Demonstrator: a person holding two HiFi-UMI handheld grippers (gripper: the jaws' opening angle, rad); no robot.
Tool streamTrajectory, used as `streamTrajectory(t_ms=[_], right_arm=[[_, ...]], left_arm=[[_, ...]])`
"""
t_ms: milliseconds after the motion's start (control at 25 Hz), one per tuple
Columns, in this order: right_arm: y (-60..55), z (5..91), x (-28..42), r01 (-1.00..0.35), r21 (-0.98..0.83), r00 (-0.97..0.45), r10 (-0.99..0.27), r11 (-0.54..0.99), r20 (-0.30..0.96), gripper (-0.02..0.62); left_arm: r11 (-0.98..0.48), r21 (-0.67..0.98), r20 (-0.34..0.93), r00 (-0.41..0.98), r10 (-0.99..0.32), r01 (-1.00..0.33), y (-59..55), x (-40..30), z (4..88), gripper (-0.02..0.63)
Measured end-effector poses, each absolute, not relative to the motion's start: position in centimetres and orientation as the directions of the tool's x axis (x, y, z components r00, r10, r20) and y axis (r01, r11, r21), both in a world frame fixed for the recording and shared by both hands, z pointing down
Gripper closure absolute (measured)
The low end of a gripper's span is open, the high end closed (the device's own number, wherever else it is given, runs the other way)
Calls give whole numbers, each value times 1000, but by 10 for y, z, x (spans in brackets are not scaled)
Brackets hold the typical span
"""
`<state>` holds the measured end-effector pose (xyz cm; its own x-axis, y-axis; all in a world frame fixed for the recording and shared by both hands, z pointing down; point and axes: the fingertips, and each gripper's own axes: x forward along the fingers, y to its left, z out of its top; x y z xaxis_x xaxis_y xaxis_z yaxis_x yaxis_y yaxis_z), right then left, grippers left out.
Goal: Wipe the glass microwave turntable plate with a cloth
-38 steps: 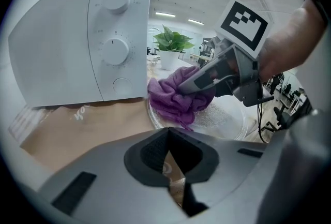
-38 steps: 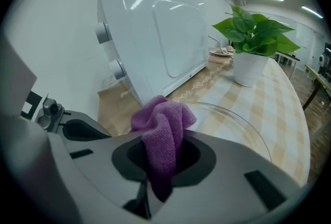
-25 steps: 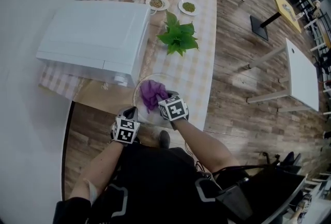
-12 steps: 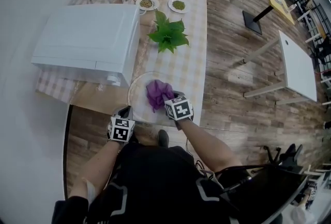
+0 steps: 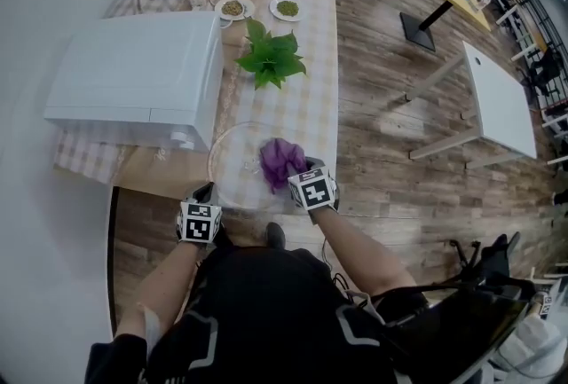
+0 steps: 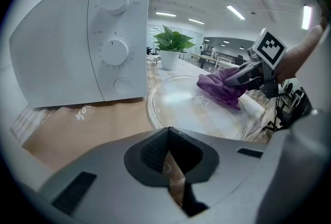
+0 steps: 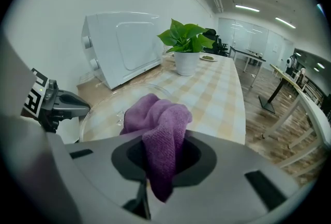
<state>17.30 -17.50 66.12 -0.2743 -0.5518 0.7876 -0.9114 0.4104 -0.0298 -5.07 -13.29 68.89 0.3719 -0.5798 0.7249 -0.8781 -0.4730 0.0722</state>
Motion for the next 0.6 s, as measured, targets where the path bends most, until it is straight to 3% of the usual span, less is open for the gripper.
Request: streamTrajectory(t_ms=[320,600], right_arm=[[-165,652,202,-937,0,-216,-578,350,787,522],[-169,602,143,-878,-89,-394,-606,470,691,525]], left_arm=[[-477,68,720,374,-585,-876,-134,-51,688,598],[-465,106,720,390,-573,-879,-135,-50,689,598]])
